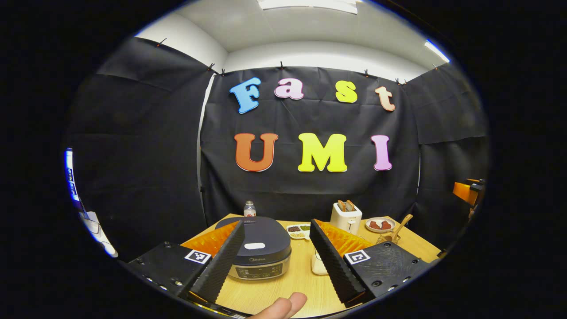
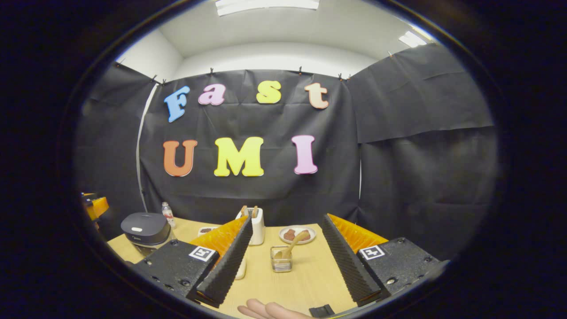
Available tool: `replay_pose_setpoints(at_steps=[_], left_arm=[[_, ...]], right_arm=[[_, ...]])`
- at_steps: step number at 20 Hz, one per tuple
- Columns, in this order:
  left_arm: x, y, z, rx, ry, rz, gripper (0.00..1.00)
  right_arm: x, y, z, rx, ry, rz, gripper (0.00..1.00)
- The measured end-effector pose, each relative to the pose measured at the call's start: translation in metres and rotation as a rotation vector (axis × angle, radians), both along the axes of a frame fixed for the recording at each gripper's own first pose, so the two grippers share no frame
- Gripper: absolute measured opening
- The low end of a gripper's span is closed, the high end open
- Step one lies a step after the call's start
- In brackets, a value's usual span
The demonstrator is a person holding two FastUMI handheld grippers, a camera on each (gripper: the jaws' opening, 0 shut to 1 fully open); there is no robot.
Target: Close the left gripper, press the button to open the rice cooker; take a wooden spoon from the chopstick holder with the right hand, scoop a spoonful of rice and pour it into the rice cooker, then put the wooden spoon back into the chopstick holder.
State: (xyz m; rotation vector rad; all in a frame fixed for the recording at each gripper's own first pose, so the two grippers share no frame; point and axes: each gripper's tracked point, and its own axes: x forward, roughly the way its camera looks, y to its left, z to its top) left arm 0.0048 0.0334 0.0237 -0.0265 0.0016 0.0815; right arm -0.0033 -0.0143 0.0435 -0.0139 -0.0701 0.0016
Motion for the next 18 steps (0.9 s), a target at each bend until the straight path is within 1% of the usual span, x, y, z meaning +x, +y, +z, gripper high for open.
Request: replay_pose_setpoints(at_steps=[2,3,7,8,11,12,13,14,15,16,17,18], left_arm=[[-0.001,-0.001,0.006,-0.002,-0.009,0.002,0.94],[0.001,-0.002,0.007,-0.002,-0.008,-0.002,0.94],[0.0,0.0,0.012,-0.017,-0.01,0.009,0.94],[0.0,0.0,0.013,-0.027,-0.012,0.01,0.94],[0.002,0.002,0.013,-0.043,-0.019,0.019,0.94],[0.003,0.002,0.011,-0.049,-0.017,0.026,0.94],[0.004,0.003,0.008,-0.054,-0.01,0.035,0.94],[0.005,0.003,0.008,-0.057,-0.008,0.037,0.94],[0.006,0.001,0.008,-0.057,-0.01,0.03,0.94],[0.006,0.001,0.009,-0.056,-0.017,0.016,0.94],[0.007,0.002,0.006,-0.058,-0.009,0.001,0.94],[0.012,0.004,0.001,-0.06,0.01,-0.005,0.89]], right_arm=[[-0.002,0.001,0.004,-0.001,-0.012,0.005,1.0],[-0.003,0.002,0.004,0.0,-0.013,0.011,0.97],[-0.006,0.002,0.005,0.0,-0.015,0.022,0.97],[-0.007,0.002,0.005,0.003,-0.016,0.021,1.0],[-0.009,0.002,0.002,0.013,-0.02,0.032,1.0],[-0.01,0.002,0.0,0.017,-0.018,0.037,0.97],[-0.011,0.003,-0.001,0.022,-0.019,0.043,0.97],[-0.011,0.002,-0.003,0.026,-0.021,0.046,1.0],[-0.011,0.0,-0.003,0.029,-0.024,0.046,0.97],[-0.01,-0.002,-0.004,0.03,-0.026,0.042,1.0],[-0.01,-0.003,-0.006,0.031,-0.029,0.042,1.0],[-0.01,-0.003,-0.007,0.032,-0.031,0.046,1.0]])
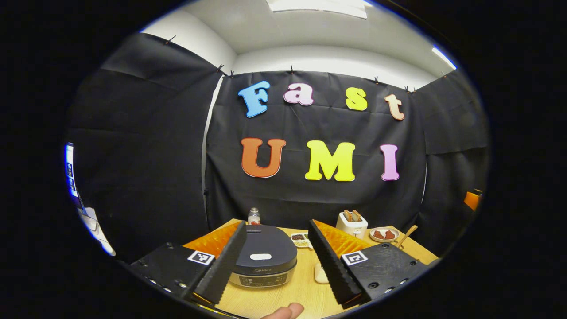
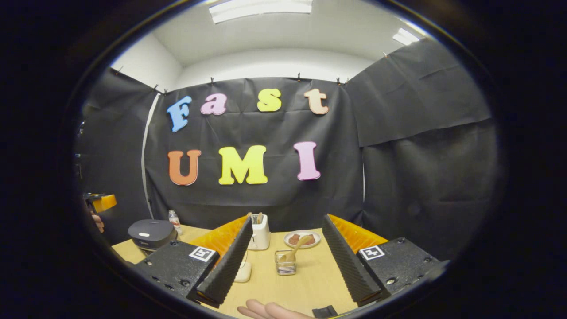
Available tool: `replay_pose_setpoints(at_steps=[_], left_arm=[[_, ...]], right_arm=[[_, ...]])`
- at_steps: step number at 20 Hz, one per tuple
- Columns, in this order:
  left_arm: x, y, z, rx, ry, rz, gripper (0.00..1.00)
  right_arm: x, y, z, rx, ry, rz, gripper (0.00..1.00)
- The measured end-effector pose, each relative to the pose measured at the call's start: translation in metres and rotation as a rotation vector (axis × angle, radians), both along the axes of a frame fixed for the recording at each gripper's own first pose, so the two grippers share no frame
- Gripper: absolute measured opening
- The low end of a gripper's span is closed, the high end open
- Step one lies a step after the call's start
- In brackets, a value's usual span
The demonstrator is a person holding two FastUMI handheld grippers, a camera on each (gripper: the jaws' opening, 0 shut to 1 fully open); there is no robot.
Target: Close the left gripper, press the button to open the rice cooker; take a wooden spoon from the chopstick holder with the right hand, scoop a spoonful of rice and pour it into the rice cooker, then put the wooden spoon back into the chopstick holder.
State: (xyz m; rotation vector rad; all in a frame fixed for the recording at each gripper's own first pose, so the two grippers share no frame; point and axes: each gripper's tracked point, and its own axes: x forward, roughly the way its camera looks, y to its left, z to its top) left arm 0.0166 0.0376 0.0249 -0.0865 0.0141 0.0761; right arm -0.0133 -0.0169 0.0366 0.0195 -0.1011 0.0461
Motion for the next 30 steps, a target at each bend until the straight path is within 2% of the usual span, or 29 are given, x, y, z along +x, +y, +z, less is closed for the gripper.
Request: replay_pose_setpoints(at_steps=[1,2,3,4,6,7,9,10,15,17,18,19,21,22,24,28,30], left_arm=[[0.008,0.0,-0.003,0.008,0.01,-0.001,0.77],[0.02,0.0,-0.004,0.021,0.019,0.013,0.59],[0.029,0.002,-0.009,0.036,0.038,0.025,0.47],[0.036,0.001,-0.018,0.051,0.064,0.024,0.5],[0.048,0.0,-0.037,0.043,0.125,0.014,0.1],[0.049,0.0,-0.046,0.039,0.163,0.012,0.0],[0.061,0.011,-0.063,0.048,0.204,0.045,0.0],[0.07,0.015,-0.07,0.047,0.234,0.056,0.0],[0.1,0.028,-0.111,-0.016,0.375,0.077,0.0],[0.107,0.033,-0.124,-0.026,0.41,0.088,0.0],[0.111,0.032,-0.129,-0.038,0.421,0.082,0.0],[0.112,0.032,-0.135,-0.05,0.441,0.078,0.0],[0.119,0.034,-0.146,-0.057,0.464,0.081,0.0],[0.123,0.036,-0.152,-0.056,0.474,0.088,0.0],[0.122,0.038,-0.161,-0.064,0.497,0.092,0.0],[0.118,0.038,-0.161,-0.152,0.528,0.103,0.0],[0.118,0.034,-0.164,-0.082,0.542,0.104,0.0]], right_arm=[[0.001,0.001,-0.001,0.0,-0.001,0.008,1.0],[0.001,0.003,-0.003,-0.001,-0.002,0.014,1.0],[0.002,0.003,-0.006,-0.003,0.0,0.019,1.0],[0.003,0.002,-0.009,-0.006,0.001,0.022,0.96],[0.003,0.002,-0.015,-0.009,0.004,0.027,1.0],[0.004,0.002,-0.018,-0.009,0.007,0.028,1.0],[0.007,0.0,-0.025,-0.011,0.015,0.034,0.96],[0.009,-0.002,-0.028,-0.012,0.022,0.035,1.0],[0.022,-0.013,-0.043,-0.004,0.062,0.025,1.0],[0.027,-0.018,-0.049,0.013,0.079,0.018,1.0],[0.028,-0.018,-0.053,0.019,0.088,0.021,0.96],[0.03,-0.018,-0.058,0.023,0.098,0.023,1.0],[0.035,-0.019,-0.065,0.024,0.113,0.026,1.0],[0.037,-0.019,-0.069,0.022,0.121,0.025,0.96],[0.04,-0.019,-0.071,0.022,0.123,0.03,1.0],[0.043,-0.018,-0.071,0.018,0.114,0.04,1.0],[0.045,-0.017,-0.071,0.011,0.109,0.041,1.0]])
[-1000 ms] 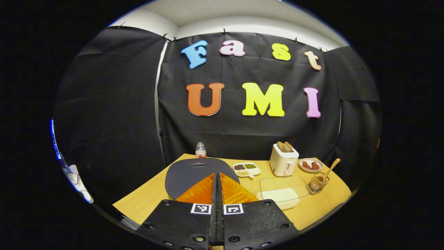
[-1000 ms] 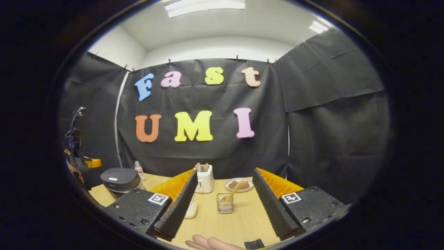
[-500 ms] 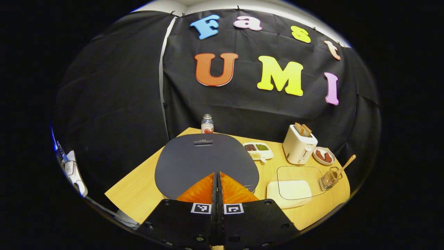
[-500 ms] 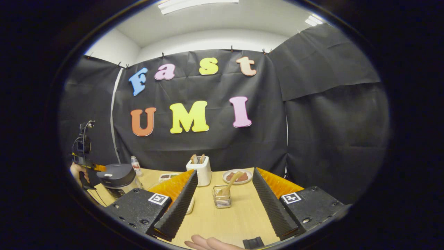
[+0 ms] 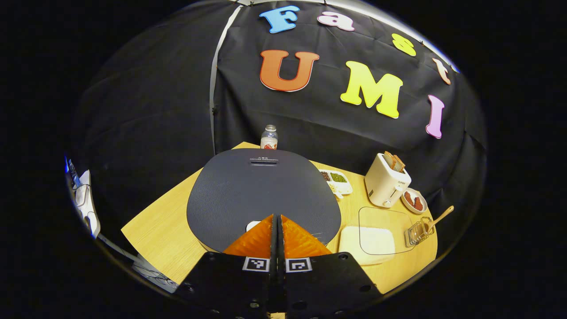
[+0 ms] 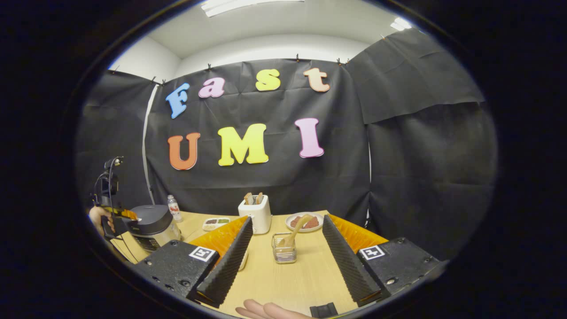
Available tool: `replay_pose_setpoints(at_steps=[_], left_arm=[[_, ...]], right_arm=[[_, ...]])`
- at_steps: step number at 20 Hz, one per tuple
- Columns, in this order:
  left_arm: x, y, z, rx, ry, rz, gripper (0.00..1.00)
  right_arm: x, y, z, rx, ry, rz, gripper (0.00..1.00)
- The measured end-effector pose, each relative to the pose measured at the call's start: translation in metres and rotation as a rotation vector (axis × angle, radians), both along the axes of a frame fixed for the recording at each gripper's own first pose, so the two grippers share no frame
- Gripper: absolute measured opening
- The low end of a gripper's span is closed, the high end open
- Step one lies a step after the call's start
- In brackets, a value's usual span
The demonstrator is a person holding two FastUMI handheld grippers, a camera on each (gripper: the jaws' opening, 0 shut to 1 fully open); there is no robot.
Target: Close the left gripper, press the button to open the rice cooker; take a wooden spoon from the chopstick holder with the right hand, scoop a spoonful of rice and pour it into the rice cooker, then put the wooden spoon back into the chopstick holder.
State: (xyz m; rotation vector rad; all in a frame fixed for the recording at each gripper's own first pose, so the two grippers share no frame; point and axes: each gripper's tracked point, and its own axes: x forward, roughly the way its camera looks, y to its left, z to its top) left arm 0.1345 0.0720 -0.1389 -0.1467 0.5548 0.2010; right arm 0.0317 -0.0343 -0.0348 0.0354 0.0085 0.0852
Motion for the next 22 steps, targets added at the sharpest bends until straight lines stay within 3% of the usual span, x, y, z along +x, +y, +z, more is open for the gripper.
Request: replay_pose_setpoints(at_steps=[2,9,12,14,16,18,19,20,22], left_arm=[[-0.001,0.002,0.0,0.048,0.014,-0.002,0.0],[0.0,0.002,-0.004,0.054,0.005,-0.05,0.0],[0.001,0.003,0.001,0.046,-0.005,-0.029,0.0],[-0.005,0.003,0.012,0.074,-0.035,-0.007,0.0],[-0.014,0.009,0.051,0.166,-0.16,0.02,0.01],[-0.021,0.019,0.096,0.25,-0.271,0.055,0.6],[-0.034,0.012,0.105,0.244,-0.316,0.064,0.9],[-0.046,0.004,0.121,0.234,-0.356,0.057,0.96],[-0.068,-0.005,0.136,0.204,-0.413,0.039,0.95]], right_arm=[[0.001,0.0,-0.002,-0.002,-0.001,0.003,1.0],[-0.003,0.0,-0.002,0.018,0.001,-0.001,1.0],[-0.009,0.001,-0.002,0.01,-0.006,-0.006,1.0],[-0.012,0.0,-0.002,0.001,-0.008,-0.011,1.0],[-0.012,-0.001,-0.001,-0.001,-0.01,-0.017,0.97],[-0.012,0.0,-0.003,0.004,-0.008,-0.023,0.97],[-0.011,0.002,-0.004,0.005,-0.006,-0.021,1.0],[-0.008,0.005,-0.007,0.003,0.0,-0.019,1.0],[-0.004,0.008,-0.012,-0.008,0.01,-0.022,0.97]])
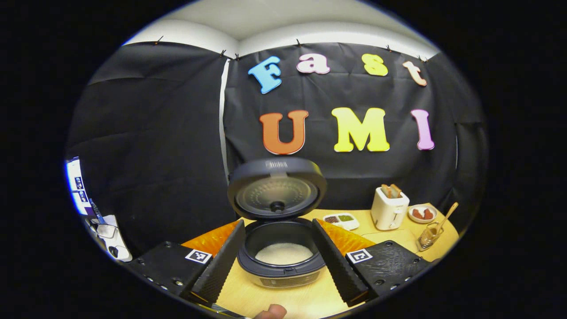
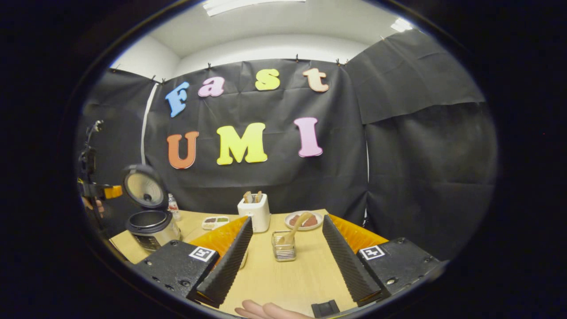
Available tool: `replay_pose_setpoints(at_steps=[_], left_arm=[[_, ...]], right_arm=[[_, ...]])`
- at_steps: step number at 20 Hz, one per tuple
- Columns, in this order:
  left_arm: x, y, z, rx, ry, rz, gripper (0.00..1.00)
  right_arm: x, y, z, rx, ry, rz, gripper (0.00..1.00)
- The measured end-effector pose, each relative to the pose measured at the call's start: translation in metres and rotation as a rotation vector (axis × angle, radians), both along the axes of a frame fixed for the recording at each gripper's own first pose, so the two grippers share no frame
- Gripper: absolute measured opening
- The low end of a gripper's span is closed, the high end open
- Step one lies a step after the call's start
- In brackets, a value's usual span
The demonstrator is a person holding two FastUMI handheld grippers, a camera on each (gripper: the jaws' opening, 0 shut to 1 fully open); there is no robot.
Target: Close the left gripper, press the button to open the rice cooker; take a wooden spoon from the chopstick holder with the right hand, scoop a spoonful of rice and pour it into the rice cooker, then put the wooden spoon back into the chopstick holder.
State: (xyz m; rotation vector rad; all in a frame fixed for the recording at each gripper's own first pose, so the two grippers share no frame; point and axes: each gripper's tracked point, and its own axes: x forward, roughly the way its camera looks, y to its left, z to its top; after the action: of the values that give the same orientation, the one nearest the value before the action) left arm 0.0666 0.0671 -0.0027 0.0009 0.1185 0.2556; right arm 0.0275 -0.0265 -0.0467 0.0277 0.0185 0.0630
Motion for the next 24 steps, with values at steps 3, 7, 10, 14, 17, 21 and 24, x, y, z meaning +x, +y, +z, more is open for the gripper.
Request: replay_pose_setpoints(at_steps=[3,7,10,14,17,21,24], left_arm=[[-0.022,-0.014,0.012,-0.022,-0.058,-0.046,0.95],[-0.046,-0.036,0.013,-0.017,-0.086,-0.109,0.95],[-0.064,-0.054,0.018,-0.014,-0.121,-0.15,0.95],[-0.077,-0.073,0.028,-0.014,-0.204,-0.18,0.95],[-0.085,-0.076,0.022,-0.002,-0.202,-0.18,0.95],[-0.091,-0.07,0.032,0.011,-0.233,-0.168,0.95],[-0.095,-0.066,0.035,0.018,-0.227,-0.166,0.95]], right_arm=[[0.015,0.003,-0.004,-0.028,-0.004,-0.009,1.0],[0.053,0.001,-0.023,-0.018,0.029,-0.022,0.97],[0.094,-0.004,-0.043,0.0,0.07,-0.028,1.0],[0.153,-0.012,-0.067,0.008,0.089,-0.048,1.0],[0.194,-0.017,-0.093,-0.013,0.133,-0.058,1.0],[0.239,-0.025,-0.125,0.009,0.201,-0.086,1.0],[0.266,-0.019,-0.143,0.066,0.255,-0.061,1.0]])
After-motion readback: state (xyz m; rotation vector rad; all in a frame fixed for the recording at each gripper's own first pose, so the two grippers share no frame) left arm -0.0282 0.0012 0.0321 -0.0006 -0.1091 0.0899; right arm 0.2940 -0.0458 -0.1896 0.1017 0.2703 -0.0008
